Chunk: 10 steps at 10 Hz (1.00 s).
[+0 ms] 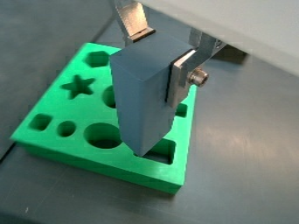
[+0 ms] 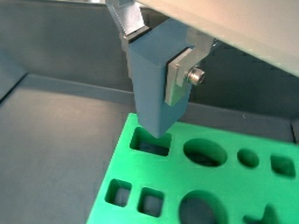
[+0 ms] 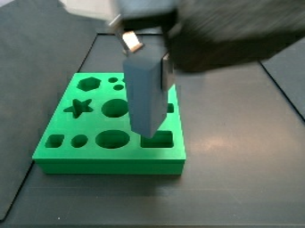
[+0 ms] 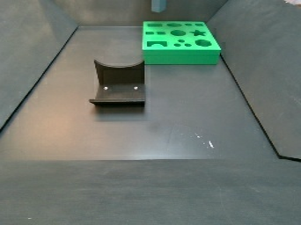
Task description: Insert the rectangle object.
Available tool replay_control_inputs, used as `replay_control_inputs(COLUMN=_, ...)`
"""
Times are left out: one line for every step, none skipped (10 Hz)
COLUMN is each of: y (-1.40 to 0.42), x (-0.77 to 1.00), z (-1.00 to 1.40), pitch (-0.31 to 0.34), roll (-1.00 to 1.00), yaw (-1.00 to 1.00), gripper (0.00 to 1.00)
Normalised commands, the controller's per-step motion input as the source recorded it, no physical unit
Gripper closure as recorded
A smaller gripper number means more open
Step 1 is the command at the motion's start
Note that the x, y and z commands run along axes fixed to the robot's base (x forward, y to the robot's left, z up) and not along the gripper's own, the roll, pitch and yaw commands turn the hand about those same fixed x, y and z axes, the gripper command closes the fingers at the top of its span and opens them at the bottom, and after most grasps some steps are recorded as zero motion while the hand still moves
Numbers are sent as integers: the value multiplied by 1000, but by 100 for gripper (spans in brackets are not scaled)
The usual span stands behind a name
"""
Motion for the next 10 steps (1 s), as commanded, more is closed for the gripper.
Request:
replay_control_inputs(y=0, x=100, z=-211, pitch=0, roll=27, yaw=-960, gripper=100)
replay_control_inputs(y=0, x=123, z=-349, pitch=-1, roll=83, yaw=-951, gripper=100)
replay_control_inputs(y=0, x=151, z=-411, pitch=-7, roll=110, yaw=-934, gripper=100)
replay_control_inputs(y=0, x=134, z=-431, pitch=0, roll=121, yaw=-926, gripper=100)
replay_control_inputs(y=0, x=74, z=-409, pitch=0, roll=116, yaw=-926, gripper=100)
replay_control_inputs(y=0, x=0, z=-280, pitch=0, roll=59, yaw=-1000, gripper=100)
replay_control_inputs(y=0, x=0, z=-146, pitch=0, roll=0, yaw=-1000, gripper=100)
replay_control_inputs(y=0, x=0, z=-146, pitch=0, roll=0, yaw=-1000, gripper=100)
replay_control_inputs(y=0, x=0, z=-160, pitch=0, roll=1, yaw=-1000, gripper=100)
replay_control_inputs(y=0, x=0, z=-214, pitch=0, roll=23, yaw=-1000, gripper=100)
